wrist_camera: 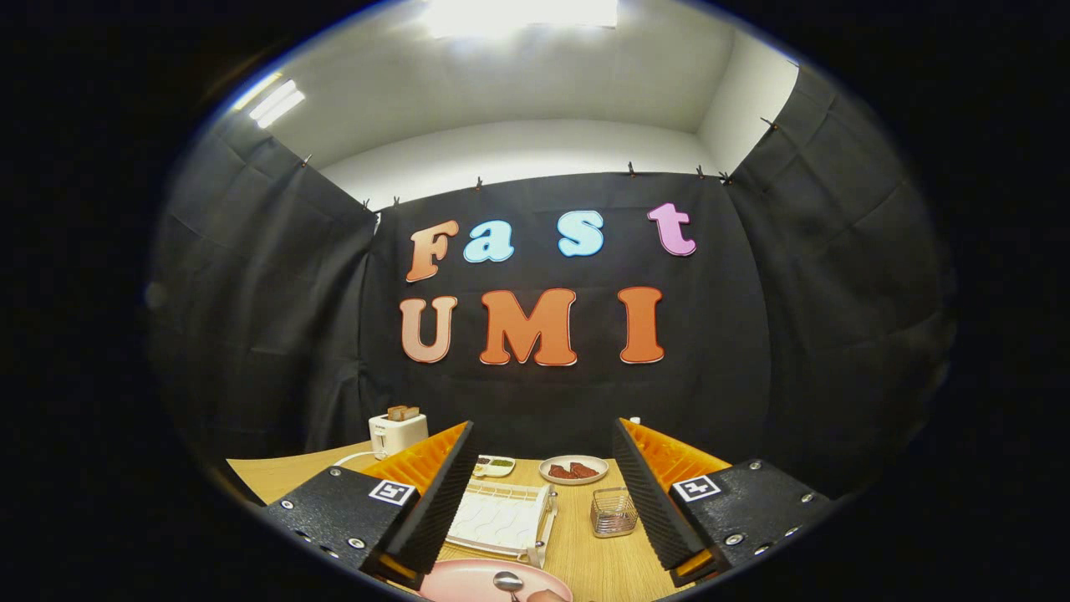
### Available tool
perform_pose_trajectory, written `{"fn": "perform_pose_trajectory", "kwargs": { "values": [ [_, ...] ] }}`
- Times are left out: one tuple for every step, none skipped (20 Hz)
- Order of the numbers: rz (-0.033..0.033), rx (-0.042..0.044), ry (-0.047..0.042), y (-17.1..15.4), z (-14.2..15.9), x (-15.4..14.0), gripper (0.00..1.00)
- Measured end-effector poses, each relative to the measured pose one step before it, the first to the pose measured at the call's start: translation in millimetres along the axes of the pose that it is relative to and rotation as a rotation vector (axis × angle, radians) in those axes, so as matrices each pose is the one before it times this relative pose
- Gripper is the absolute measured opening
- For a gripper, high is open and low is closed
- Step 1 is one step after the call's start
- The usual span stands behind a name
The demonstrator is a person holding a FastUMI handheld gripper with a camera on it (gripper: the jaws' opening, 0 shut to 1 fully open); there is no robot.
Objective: Take the plate from the dish rack, then take the spoon from the basket and place it into the plate.
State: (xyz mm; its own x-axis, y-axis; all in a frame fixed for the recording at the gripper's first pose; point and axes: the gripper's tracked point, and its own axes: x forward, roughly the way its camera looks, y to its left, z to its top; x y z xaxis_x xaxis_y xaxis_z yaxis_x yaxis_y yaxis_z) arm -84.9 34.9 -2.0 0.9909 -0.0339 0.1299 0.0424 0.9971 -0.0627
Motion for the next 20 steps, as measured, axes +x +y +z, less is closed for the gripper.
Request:
{"fn": "perform_pose_trajectory", "kwargs": {
  "values": [
    [0.00288, -0.00282, -0.00035, 0.83, 0.08, -0.76, 0.96],
    [0.00129, -0.00606, -0.00214, 1.05, 0.74, 0.73, 0.96],
    [-0.00191, -0.00877, -0.00196, 0.02, 0.75, -0.52, 0.96],
    [-0.00478, -0.00863, 0.00091, -1.39, 0.99, -1.17, 0.96],
    [-0.00248, -0.00701, 0.00066, -0.5, 0.47, -1.97, 0.96],
    [-0.00466, -0.00189, 0.00045, -0.47, 1.34, -1.03, 0.96],
    [0.00028, -0.00122, 0.00031, -0.78, 1.13, -1.01, 0.96],
    [-0.00004, -0.00287, -0.00408, -1.27, 2.52, -1.36, 0.96],
    [-0.00608, -0.00239, -0.00251, -3.06, 0.75, 0.71, 0.96],
    [-0.00766, -0.00101, -0.00074, -2.27, 0.81, -0.27, 0.96],
    [-0.00479, 0.00069, -0.00214, -1.23, 1.12, -1.25, 0.96],
    [0.00181, -0.00061, -0.00137, 0.77, 0.8, -1.0, 0.96],
    [0.00103, -0.00186, 0.00134, -0.11, -0.31, -0.13, 0.96],
    [0.00276, -0.00301, -0.00101, 0.54, 0.17, -0.23, 0.96],
    [0.00279, -0.00336, -0.00716, 1.2, 1.77, -0.33, 0.96],
    [-0.00153, 0.00051, -0.00811, 0.67, 0.97, 1.21, 0.96],
    [0.00584, -0.00109, 0.00088, 3.15, -0.82, 0.3, 0.96],
    [0.00605, -0.00502, 0.0118, 2.22, -2.83, -0.81, 0.96],
    [0.00108, -0.00707, 0.0077, 0.12, -1.21, -0.57, 0.96],
    [0.0003, -0.01016, 0.00384, -0.36, -0.18, -0.54, 0.96]
  ]
}}
